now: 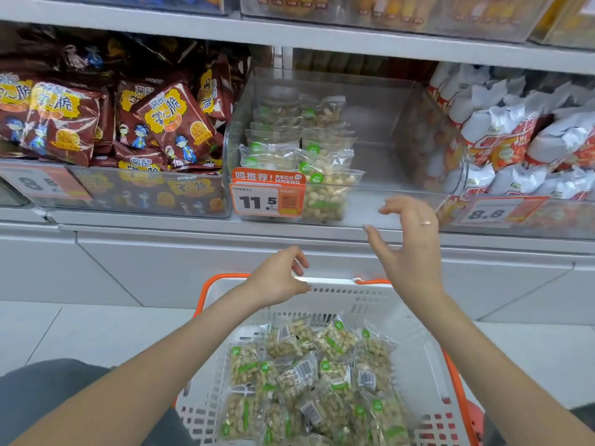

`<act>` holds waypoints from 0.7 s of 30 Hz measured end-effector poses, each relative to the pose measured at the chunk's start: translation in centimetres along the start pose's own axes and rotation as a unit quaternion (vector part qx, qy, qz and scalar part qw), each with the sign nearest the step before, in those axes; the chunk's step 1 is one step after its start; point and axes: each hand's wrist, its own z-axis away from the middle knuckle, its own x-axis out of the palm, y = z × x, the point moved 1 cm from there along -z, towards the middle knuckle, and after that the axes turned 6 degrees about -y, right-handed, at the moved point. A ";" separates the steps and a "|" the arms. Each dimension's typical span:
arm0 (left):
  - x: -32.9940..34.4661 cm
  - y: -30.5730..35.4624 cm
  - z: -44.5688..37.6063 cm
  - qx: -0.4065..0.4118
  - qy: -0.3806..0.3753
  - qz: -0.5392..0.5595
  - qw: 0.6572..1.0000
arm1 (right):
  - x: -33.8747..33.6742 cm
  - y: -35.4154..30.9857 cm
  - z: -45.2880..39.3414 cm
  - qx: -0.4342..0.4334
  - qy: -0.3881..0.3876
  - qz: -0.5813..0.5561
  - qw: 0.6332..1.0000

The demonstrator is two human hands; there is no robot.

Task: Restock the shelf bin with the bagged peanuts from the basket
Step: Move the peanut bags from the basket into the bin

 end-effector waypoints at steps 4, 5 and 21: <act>3.0 -4.7 -1.1 -0.074 -0.080 -0.102 0.989 | 3.7 4.0 6.7 0.061 -0.147 0.009 0.987; 3.8 -5.8 -1.4 -0.090 -0.096 -0.121 0.984 | 4.7 5.4 8.4 0.097 -0.199 0.014 0.975; 19.5 -16.6 -3.0 -0.272 -0.159 -0.114 0.942 | 11.2 14.7 21.9 0.390 -0.691 -0.089 0.603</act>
